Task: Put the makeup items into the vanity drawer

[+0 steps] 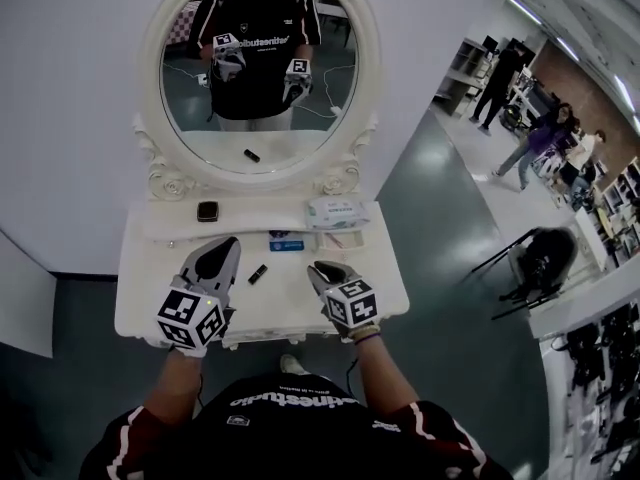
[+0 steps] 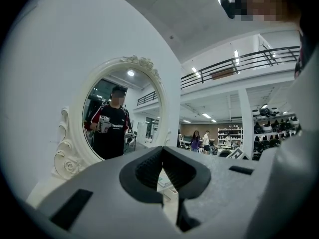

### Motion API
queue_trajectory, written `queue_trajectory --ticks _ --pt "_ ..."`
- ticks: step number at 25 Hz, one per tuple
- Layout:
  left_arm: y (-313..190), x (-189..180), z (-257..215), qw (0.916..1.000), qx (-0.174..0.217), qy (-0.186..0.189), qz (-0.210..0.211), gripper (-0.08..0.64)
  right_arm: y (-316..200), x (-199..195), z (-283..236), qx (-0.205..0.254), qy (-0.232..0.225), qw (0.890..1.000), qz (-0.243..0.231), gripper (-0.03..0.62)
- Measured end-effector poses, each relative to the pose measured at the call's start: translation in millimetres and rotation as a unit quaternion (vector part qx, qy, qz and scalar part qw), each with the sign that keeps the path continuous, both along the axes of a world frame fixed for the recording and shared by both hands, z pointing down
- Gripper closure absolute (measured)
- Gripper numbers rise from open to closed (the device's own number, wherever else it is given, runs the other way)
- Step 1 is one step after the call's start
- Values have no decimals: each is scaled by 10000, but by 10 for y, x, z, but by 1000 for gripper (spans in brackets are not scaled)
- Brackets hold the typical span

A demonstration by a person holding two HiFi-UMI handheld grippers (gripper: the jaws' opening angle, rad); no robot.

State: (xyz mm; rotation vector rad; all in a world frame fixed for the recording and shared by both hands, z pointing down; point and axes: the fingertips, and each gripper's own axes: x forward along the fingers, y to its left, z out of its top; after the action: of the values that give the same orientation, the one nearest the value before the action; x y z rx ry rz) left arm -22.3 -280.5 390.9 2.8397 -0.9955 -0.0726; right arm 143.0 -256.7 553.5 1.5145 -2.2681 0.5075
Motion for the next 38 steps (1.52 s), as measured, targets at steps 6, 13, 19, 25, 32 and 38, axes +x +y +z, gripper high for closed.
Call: queue_trajectory --ticks 6,13,19,25,32,38 --pt "155 -143 30 9999 26 41 148 555 172 -228 -375 472 -482 9970 371 529" --pt "269 -387 12 9998 2 80 160 555 390 -516 -965 1090 -775 9897 519 535" --pt "356 -538 -73 9997 183 9 133 555 527 -702 -1463 1647 -906 9803 610 541" --pt "476 -595 -263 9990 425 48 127 555 661 -763 -1768 2017 -687 9743 725 549" --pt "585 -695 -421 9977 675 58 -29 555 794 -724 -1902 2276 -632 9662 1032 589" --pt "680 -746 -467 9973 720 81 -108 555 880 -706 -1922 2285 -634 9647 1147 589"
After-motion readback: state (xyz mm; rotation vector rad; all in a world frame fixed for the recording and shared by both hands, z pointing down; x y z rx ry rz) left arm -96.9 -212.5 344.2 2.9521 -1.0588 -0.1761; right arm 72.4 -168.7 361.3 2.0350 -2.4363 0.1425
